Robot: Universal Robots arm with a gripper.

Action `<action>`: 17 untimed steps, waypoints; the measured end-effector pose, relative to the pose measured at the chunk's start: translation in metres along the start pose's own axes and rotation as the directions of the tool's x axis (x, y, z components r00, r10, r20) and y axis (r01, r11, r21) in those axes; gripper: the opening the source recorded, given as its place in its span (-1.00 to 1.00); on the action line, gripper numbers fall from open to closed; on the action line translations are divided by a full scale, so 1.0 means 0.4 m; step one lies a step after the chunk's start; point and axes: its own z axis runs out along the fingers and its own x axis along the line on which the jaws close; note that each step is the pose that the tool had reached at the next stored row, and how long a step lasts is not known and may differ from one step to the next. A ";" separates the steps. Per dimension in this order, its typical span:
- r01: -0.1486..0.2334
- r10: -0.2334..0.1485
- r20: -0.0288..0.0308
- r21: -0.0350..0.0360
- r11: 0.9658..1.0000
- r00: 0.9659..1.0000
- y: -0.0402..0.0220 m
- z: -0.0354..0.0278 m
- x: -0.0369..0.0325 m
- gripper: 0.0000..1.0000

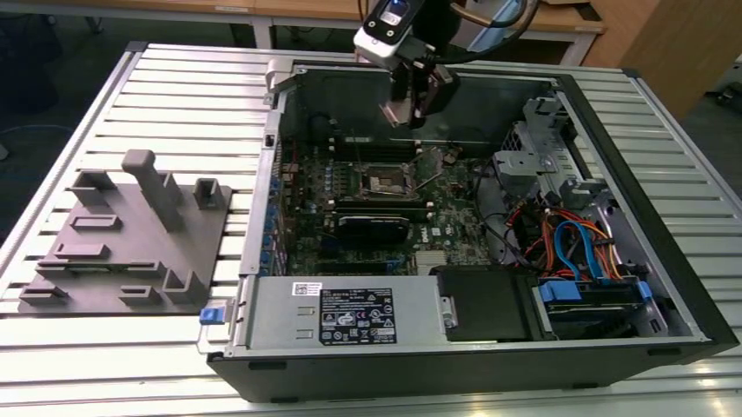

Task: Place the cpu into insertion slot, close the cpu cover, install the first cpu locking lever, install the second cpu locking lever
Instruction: 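Place the cpu into insertion slot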

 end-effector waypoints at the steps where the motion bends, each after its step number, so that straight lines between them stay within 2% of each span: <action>1: -0.017 0.017 0.001 -0.001 1.000 1.000 0.000 0.002 0.000 0.08; 3: -0.040 0.040 0.001 -0.002 0.999 0.999 0.000 0.004 0.000 0.08; 12: -0.051 0.051 0.001 -0.003 0.999 0.999 -0.005 0.009 0.001 0.08; 15: -0.094 0.094 0.003 -0.005 0.996 0.996 -0.006 0.010 0.001 0.08; 17: -0.101 0.101 0.003 -0.005 0.995 0.995 -0.006 0.010 0.001 0.08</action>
